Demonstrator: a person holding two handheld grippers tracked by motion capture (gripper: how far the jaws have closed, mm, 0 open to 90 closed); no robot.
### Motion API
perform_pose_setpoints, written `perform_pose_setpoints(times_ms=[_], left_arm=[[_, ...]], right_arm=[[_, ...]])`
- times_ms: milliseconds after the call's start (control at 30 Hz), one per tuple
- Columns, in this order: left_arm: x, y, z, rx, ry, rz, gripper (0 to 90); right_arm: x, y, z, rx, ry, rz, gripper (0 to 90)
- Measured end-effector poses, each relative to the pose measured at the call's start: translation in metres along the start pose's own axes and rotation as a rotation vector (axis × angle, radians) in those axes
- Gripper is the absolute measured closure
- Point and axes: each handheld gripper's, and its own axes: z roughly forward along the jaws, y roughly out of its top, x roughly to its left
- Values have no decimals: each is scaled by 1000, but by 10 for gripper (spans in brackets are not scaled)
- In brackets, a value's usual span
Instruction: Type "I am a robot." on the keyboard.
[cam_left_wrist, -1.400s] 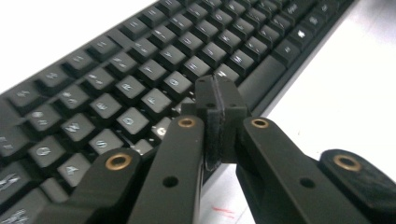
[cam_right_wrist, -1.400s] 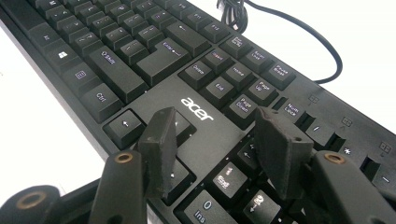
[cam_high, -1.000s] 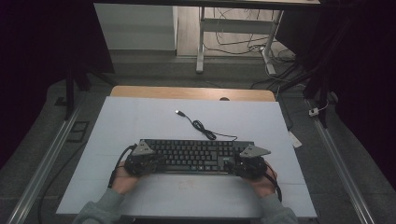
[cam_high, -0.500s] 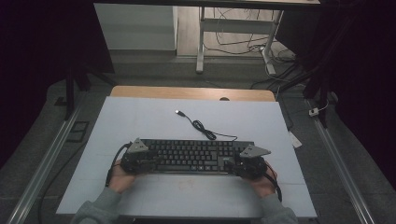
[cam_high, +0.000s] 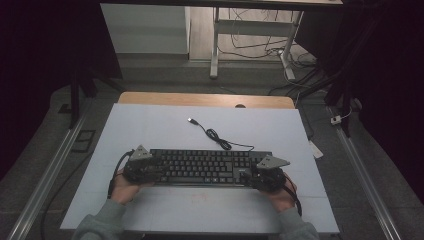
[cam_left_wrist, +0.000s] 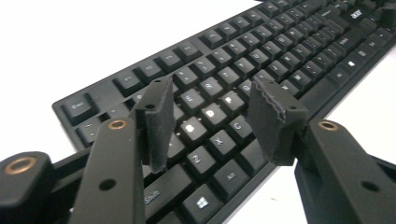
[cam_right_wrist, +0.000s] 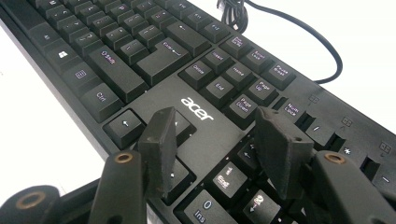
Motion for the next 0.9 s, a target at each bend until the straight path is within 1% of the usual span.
perform_pose_setpoints(times_ms=[133, 300, 400, 500, 600, 700, 767, 900], left_arm=[[3, -1, -1, 2, 12, -11, 478], [5, -1, 1, 6, 21, -12, 457], [5, 3, 6, 10, 17, -7, 452], [3, 9, 12, 18, 16, 4, 460], [3, 17, 17, 12, 10, 17, 492], [2, 22, 21, 10, -1, 24, 546], [0, 25, 24, 19, -7, 40, 590], [-5, 30, 31, 57, -17, 90, 693]], right_arm=[[0, 0, 0, 1, -1, -4, 490], [0, 0, 0, 0, 0, 0, 491], [0, 0, 0, 0, -1, 0, 490], [0, 0, 0, -1, -2, -3, 491], [0, 0, 0, -1, -2, -2, 490], [0, 0, 0, 1, -4, -2, 489], [0, 0, 0, 1, -4, 2, 489], [0, 0, -1, -4, -6, 7, 489]])
